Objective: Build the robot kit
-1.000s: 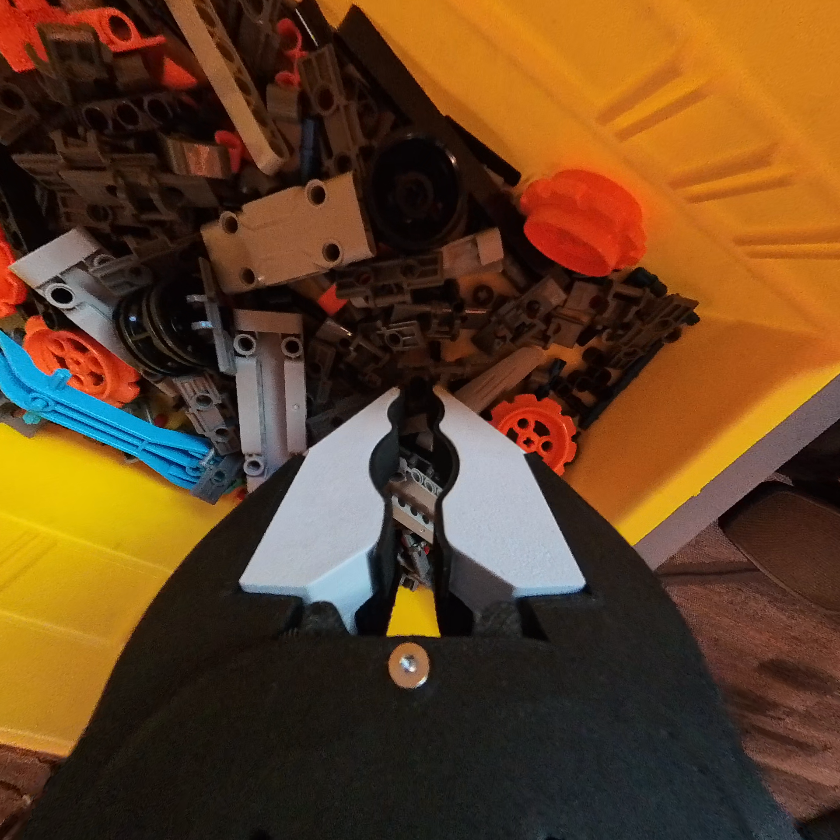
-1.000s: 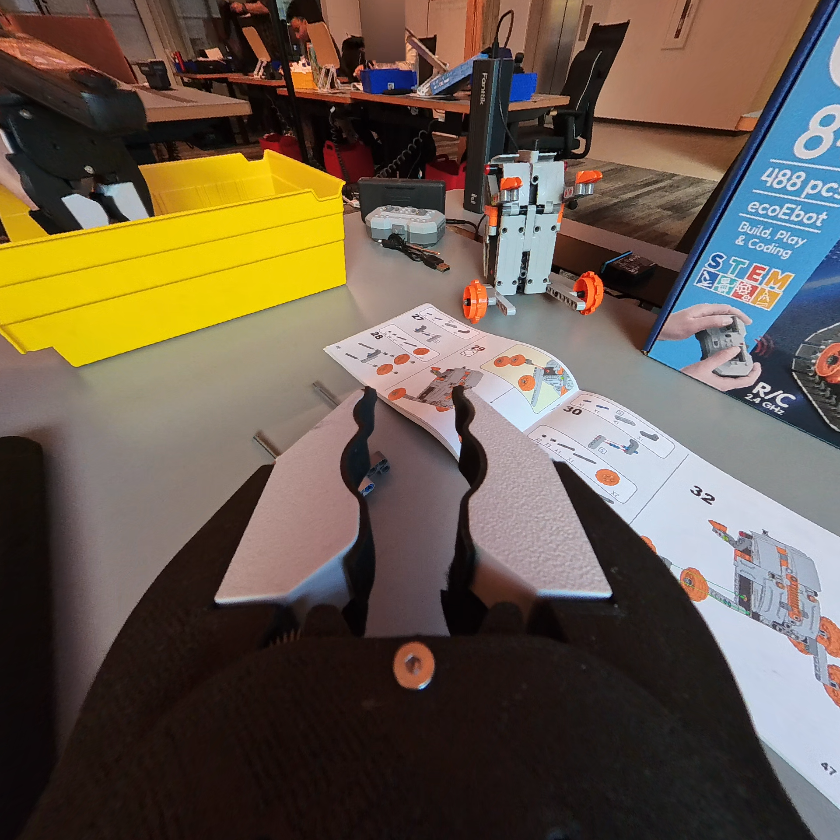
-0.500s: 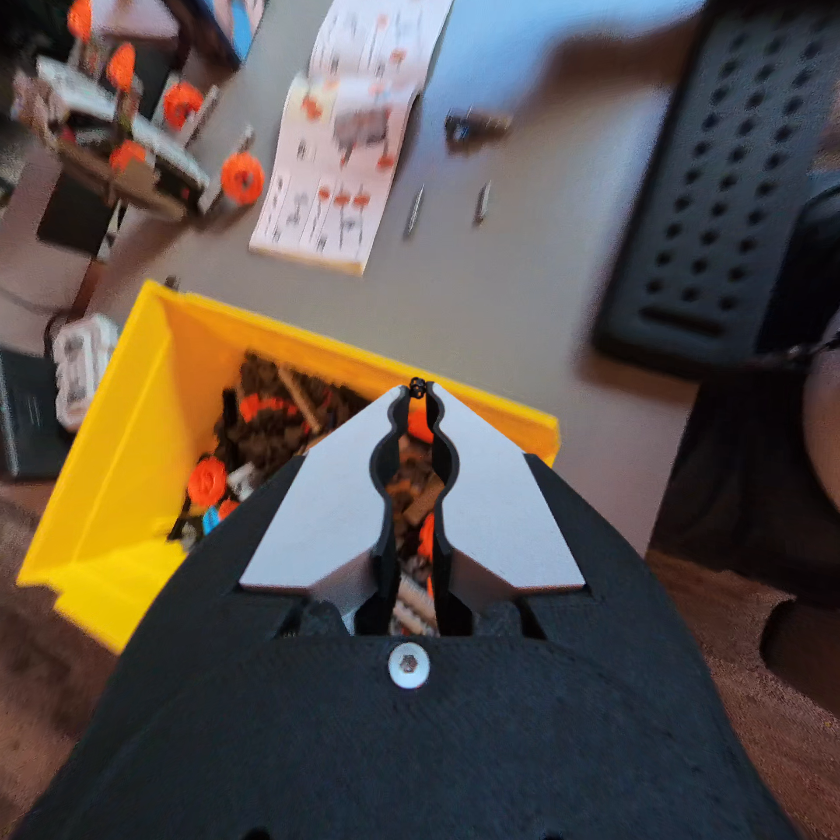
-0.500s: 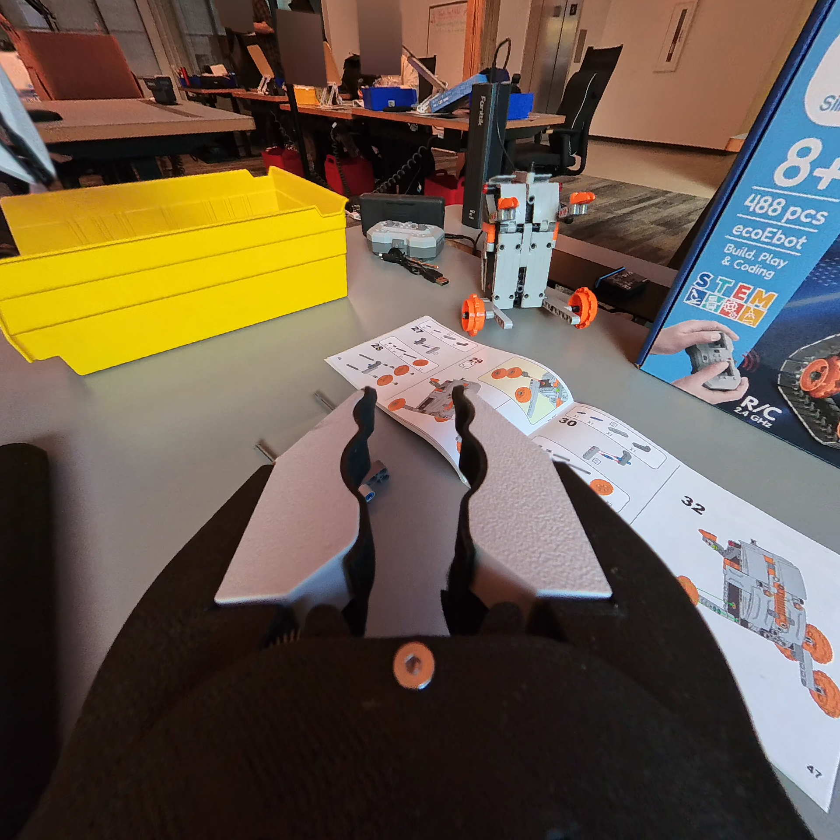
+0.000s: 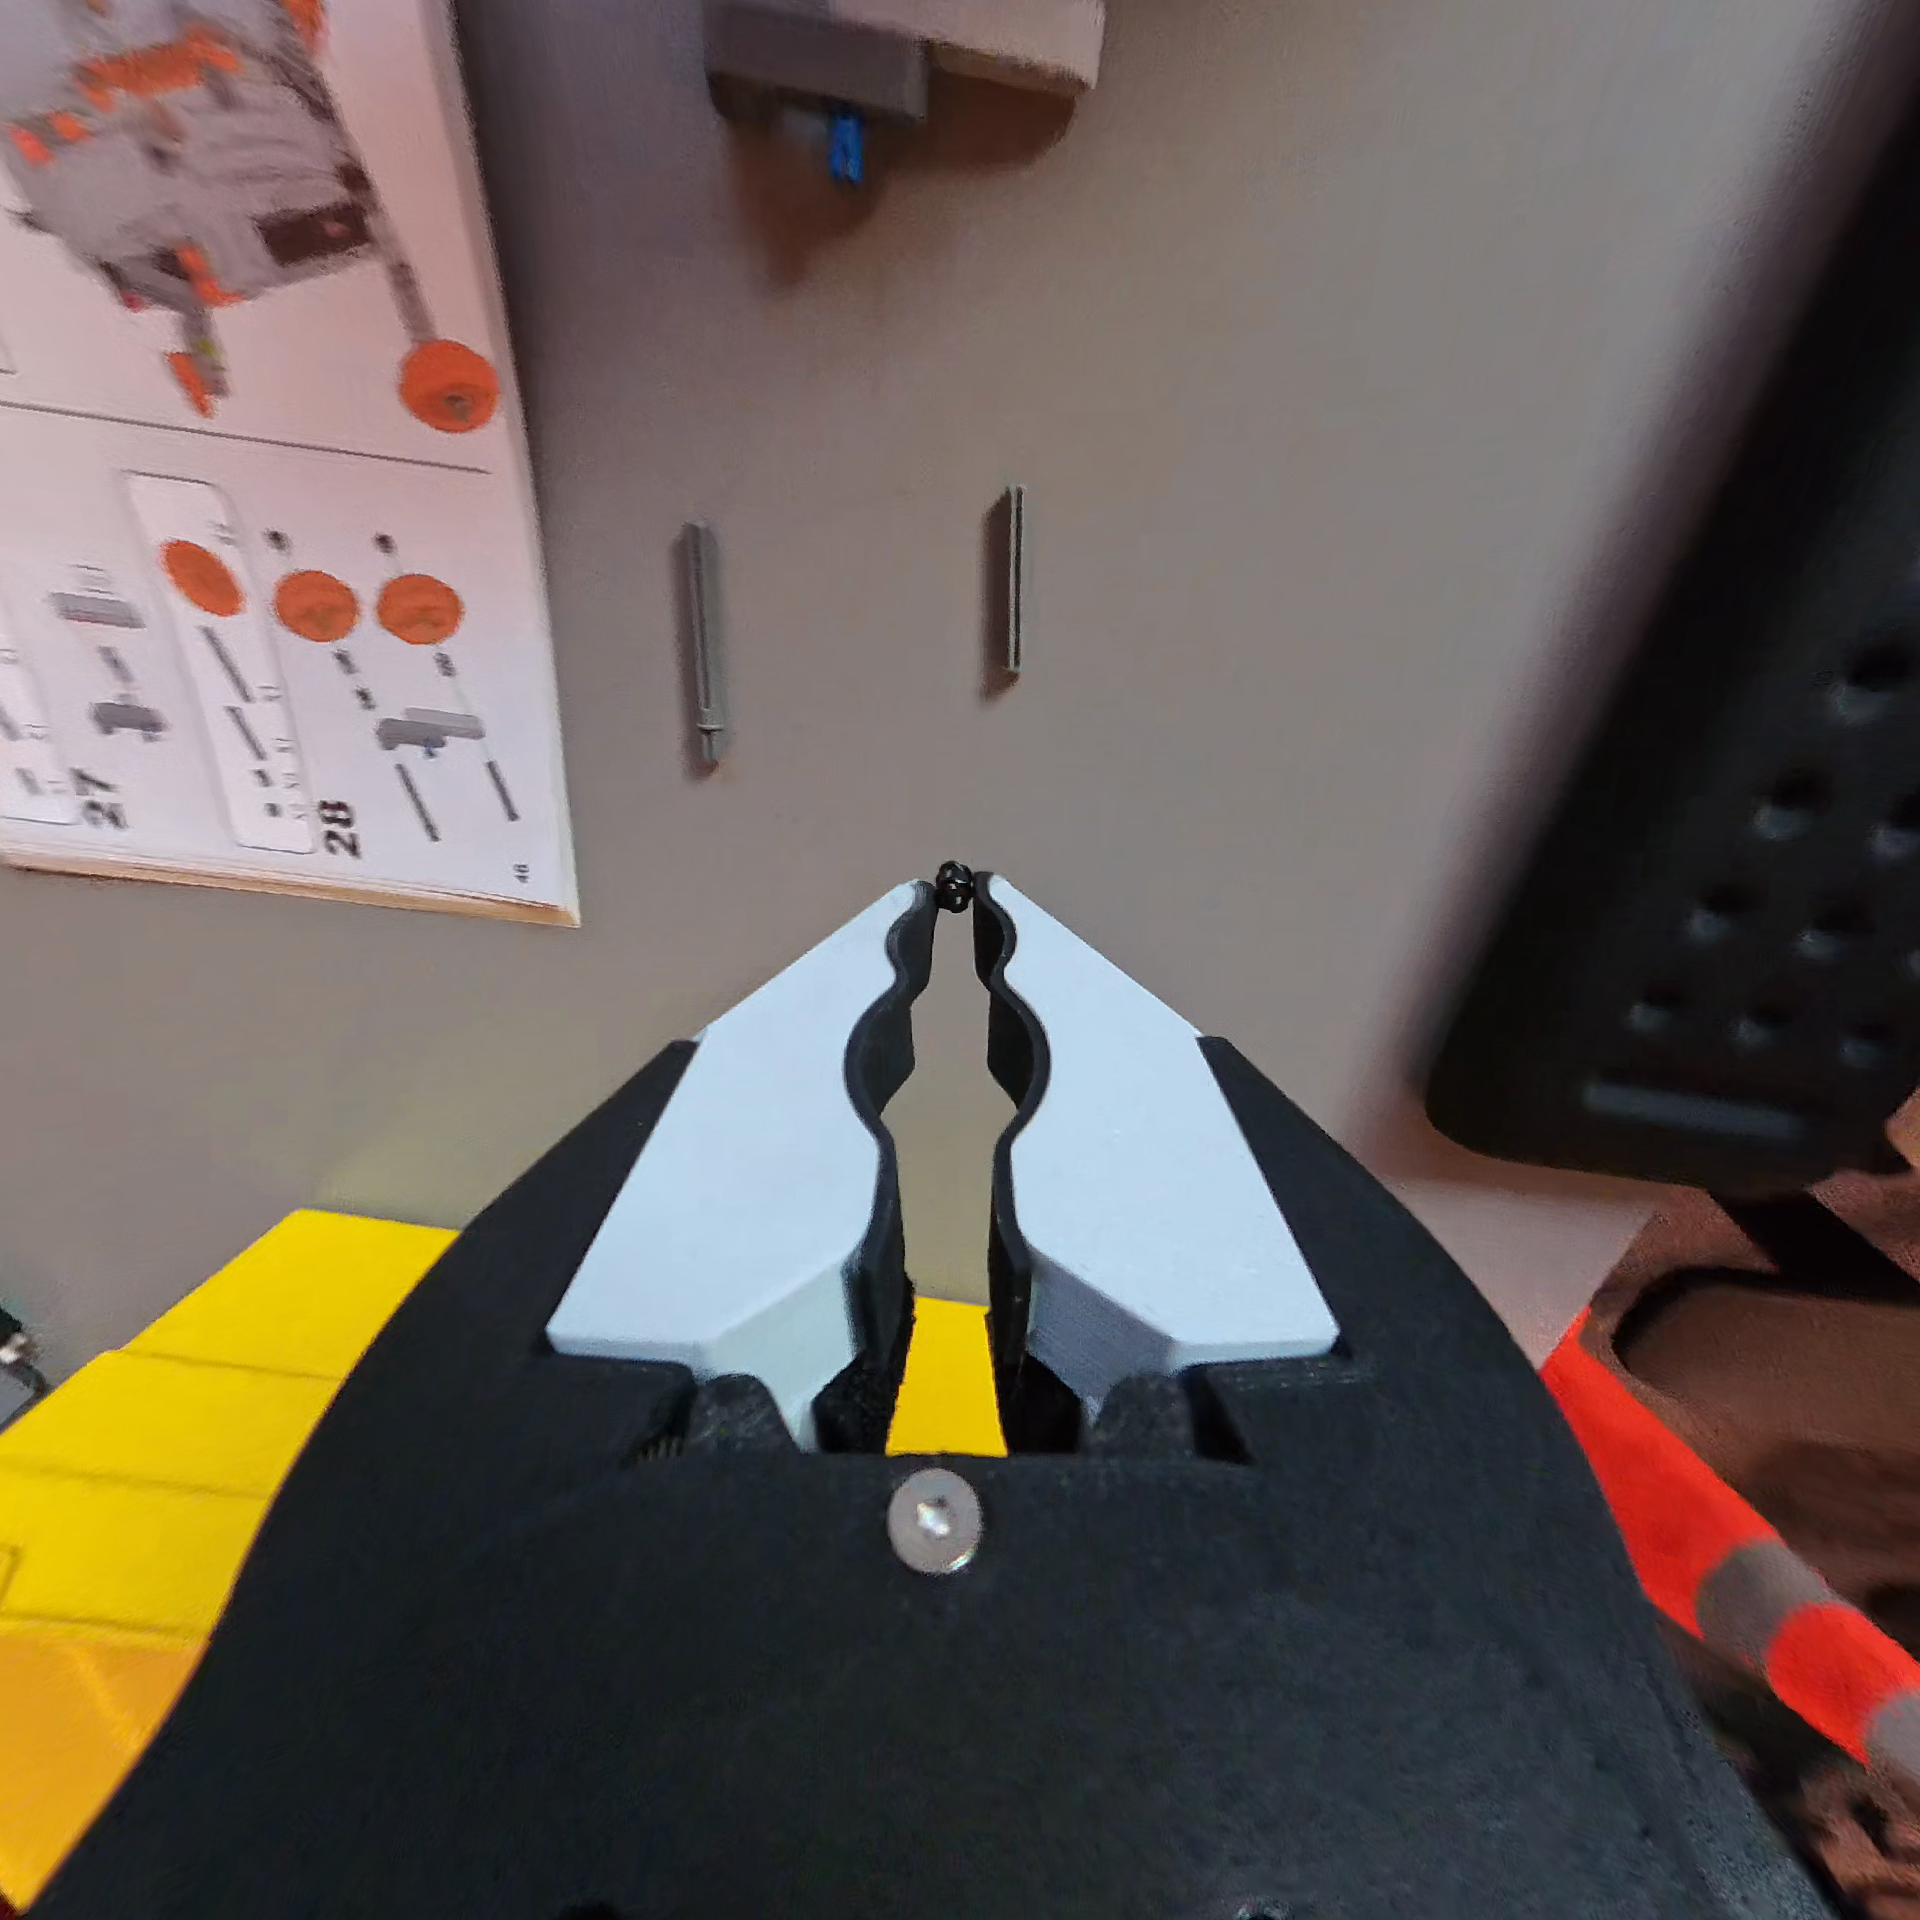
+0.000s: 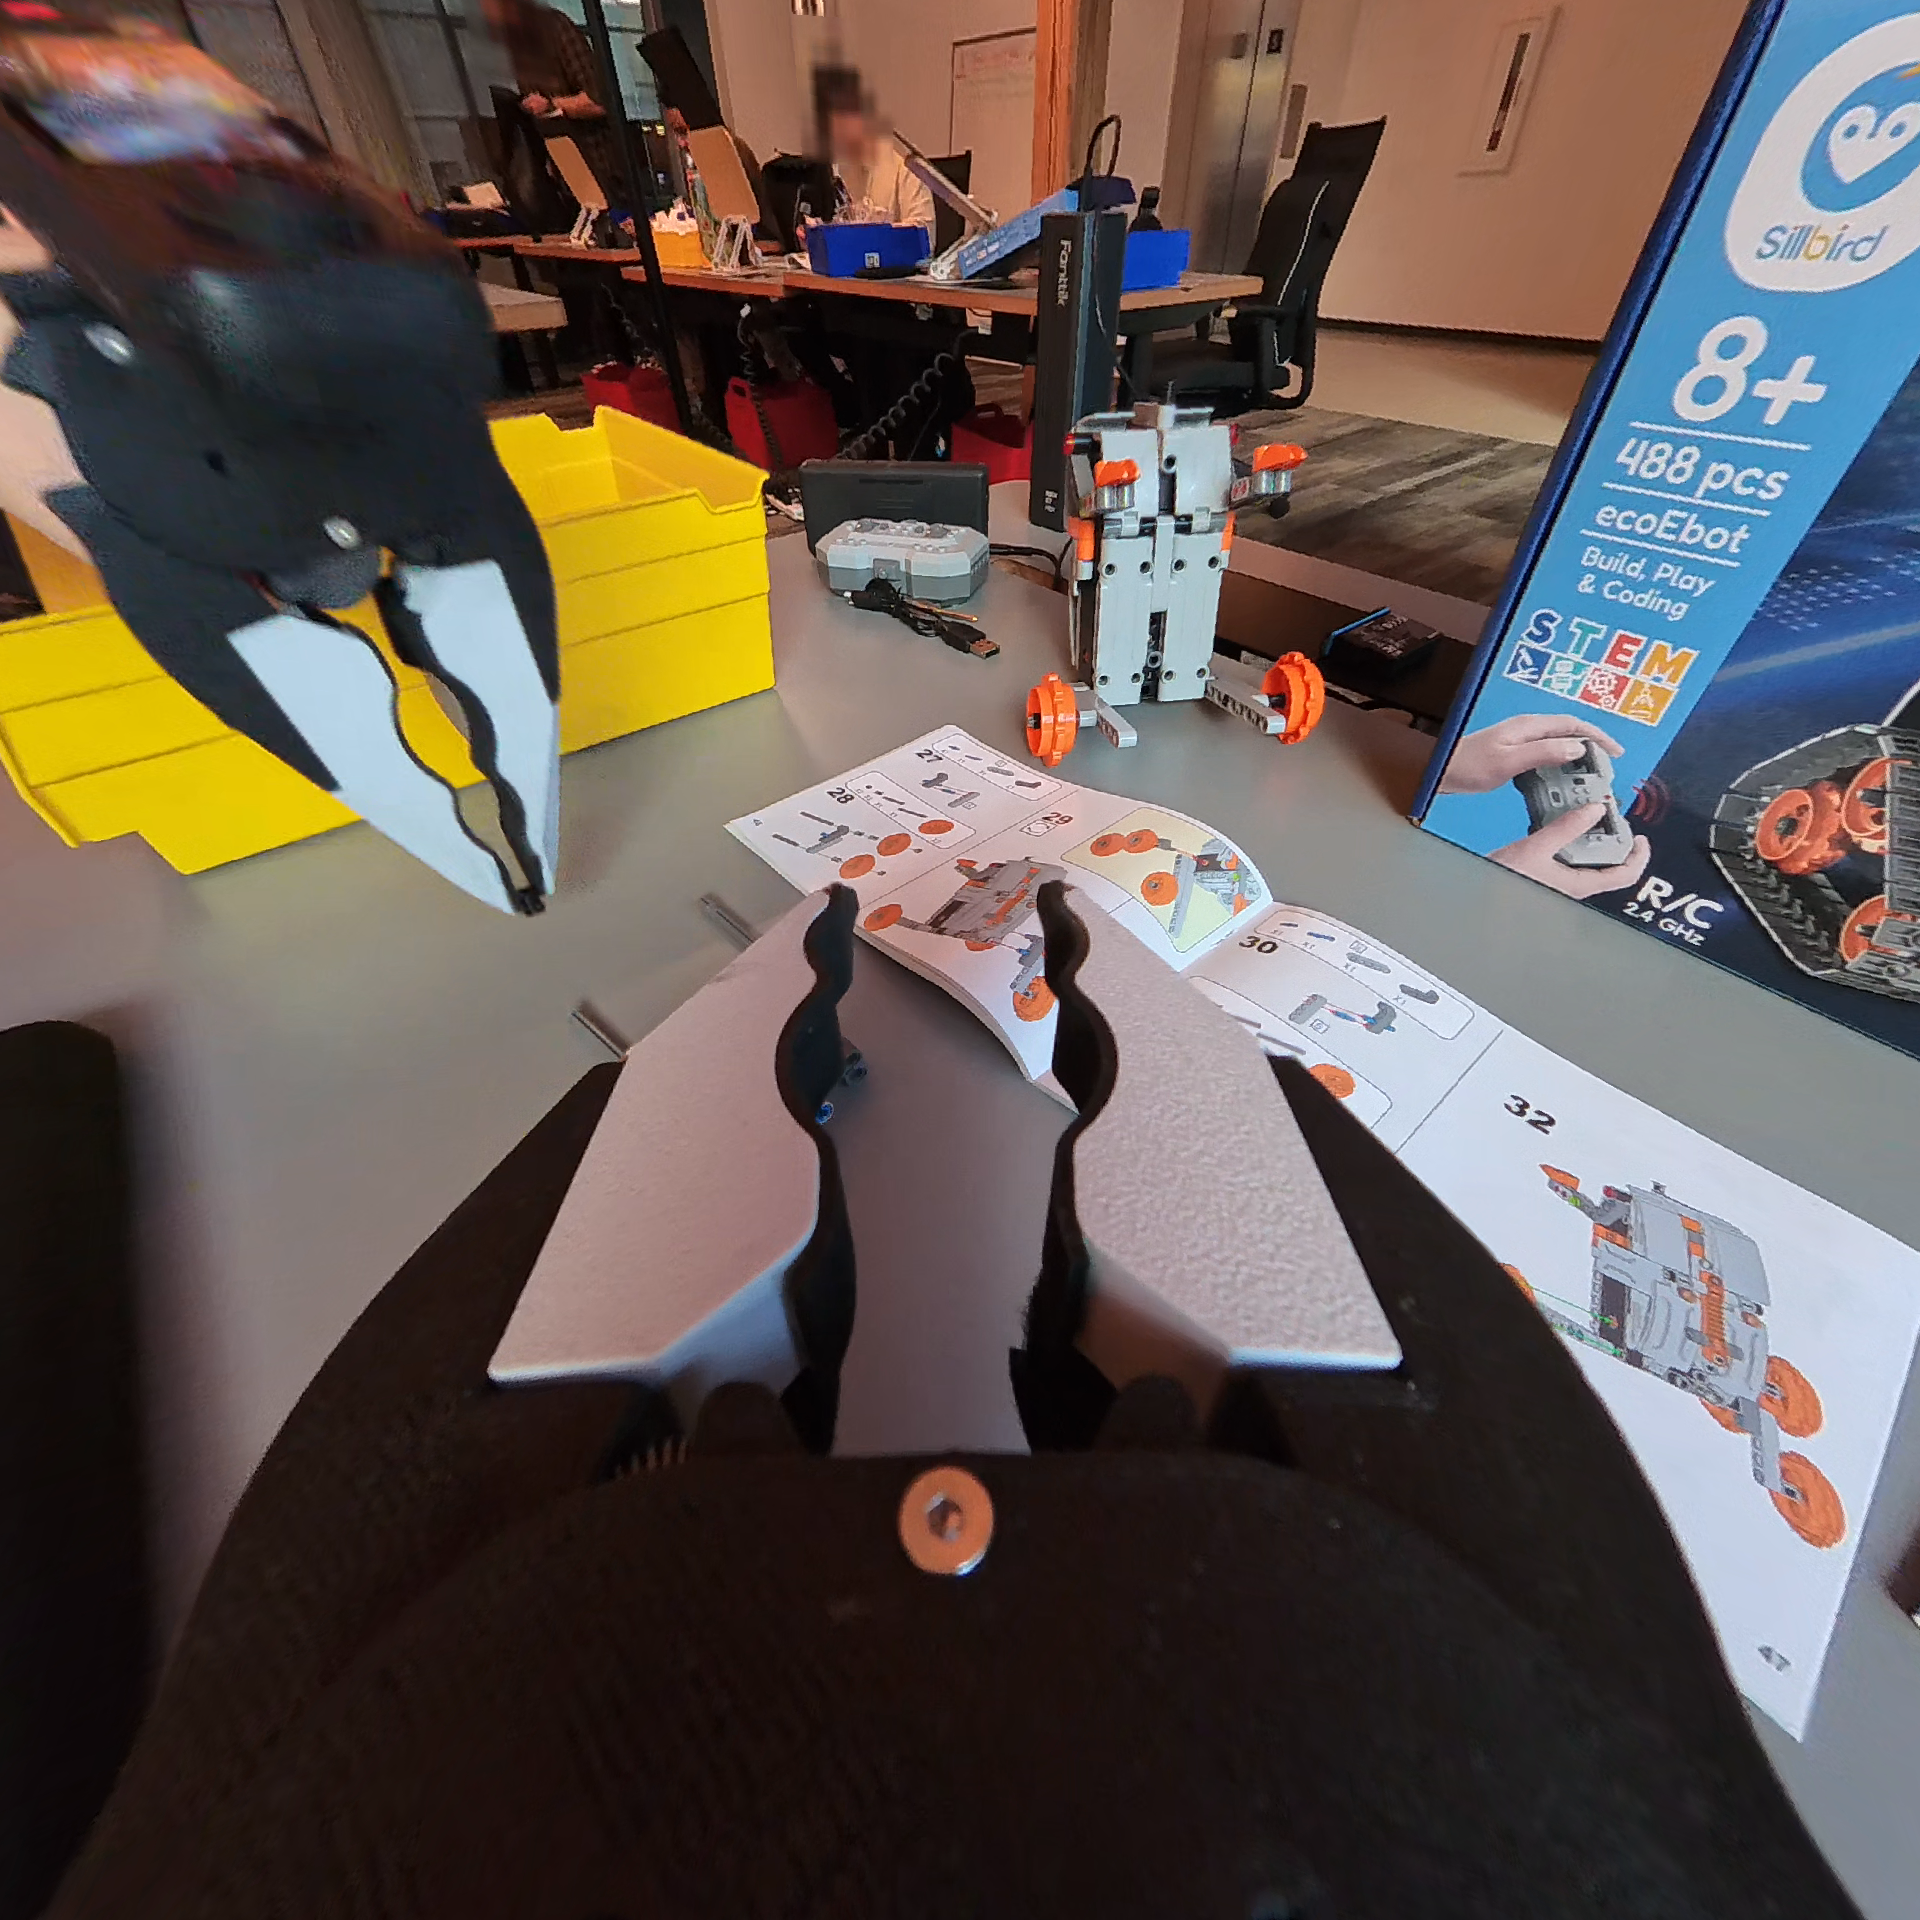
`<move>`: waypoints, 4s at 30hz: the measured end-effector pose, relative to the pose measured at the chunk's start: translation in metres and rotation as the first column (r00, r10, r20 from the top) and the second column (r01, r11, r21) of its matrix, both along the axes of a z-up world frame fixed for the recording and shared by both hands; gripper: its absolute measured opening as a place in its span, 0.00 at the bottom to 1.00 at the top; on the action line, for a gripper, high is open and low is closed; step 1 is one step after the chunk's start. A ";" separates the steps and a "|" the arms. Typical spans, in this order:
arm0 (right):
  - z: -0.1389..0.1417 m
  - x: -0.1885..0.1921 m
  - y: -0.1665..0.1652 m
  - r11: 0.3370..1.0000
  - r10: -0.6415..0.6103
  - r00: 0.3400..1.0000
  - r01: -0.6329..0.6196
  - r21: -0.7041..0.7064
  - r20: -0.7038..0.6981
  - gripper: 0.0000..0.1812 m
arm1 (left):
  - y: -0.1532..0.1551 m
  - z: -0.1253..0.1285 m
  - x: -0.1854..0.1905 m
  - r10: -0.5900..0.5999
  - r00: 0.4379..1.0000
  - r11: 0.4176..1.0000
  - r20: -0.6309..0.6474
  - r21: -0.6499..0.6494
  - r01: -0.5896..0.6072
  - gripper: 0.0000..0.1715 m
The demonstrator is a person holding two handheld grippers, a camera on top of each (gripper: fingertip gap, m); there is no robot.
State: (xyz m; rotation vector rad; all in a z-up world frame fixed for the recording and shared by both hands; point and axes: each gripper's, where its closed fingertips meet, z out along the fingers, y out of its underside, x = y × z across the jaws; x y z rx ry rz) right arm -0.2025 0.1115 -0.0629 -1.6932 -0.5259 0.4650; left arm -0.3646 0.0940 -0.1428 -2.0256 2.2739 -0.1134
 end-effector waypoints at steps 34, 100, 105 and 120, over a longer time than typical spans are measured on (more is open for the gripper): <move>0.016 0.007 -0.006 1.000 -0.021 0.996 0.021 0.001 -0.090 0.21 | 0.037 0.109 -0.229 0.559 0.430 0.669 0.709 -0.080 -0.739 0.34; -0.035 0.025 0.011 0.986 -0.103 0.991 0.113 -0.124 0.080 0.20 | 0.056 0.023 -0.169 0.461 0.809 0.877 0.365 -0.050 -0.477 0.37; -0.034 0.025 0.010 0.987 -0.104 0.990 0.114 -0.117 0.090 0.20 | 0.071 -0.003 -0.171 0.443 0.855 0.872 0.271 0.089 -0.480 0.45; -0.034 0.024 0.011 0.987 -0.102 0.992 0.111 -0.118 0.081 0.20 | 0.086 0.013 -0.228 0.587 0.768 0.758 0.256 0.159 -0.633 0.21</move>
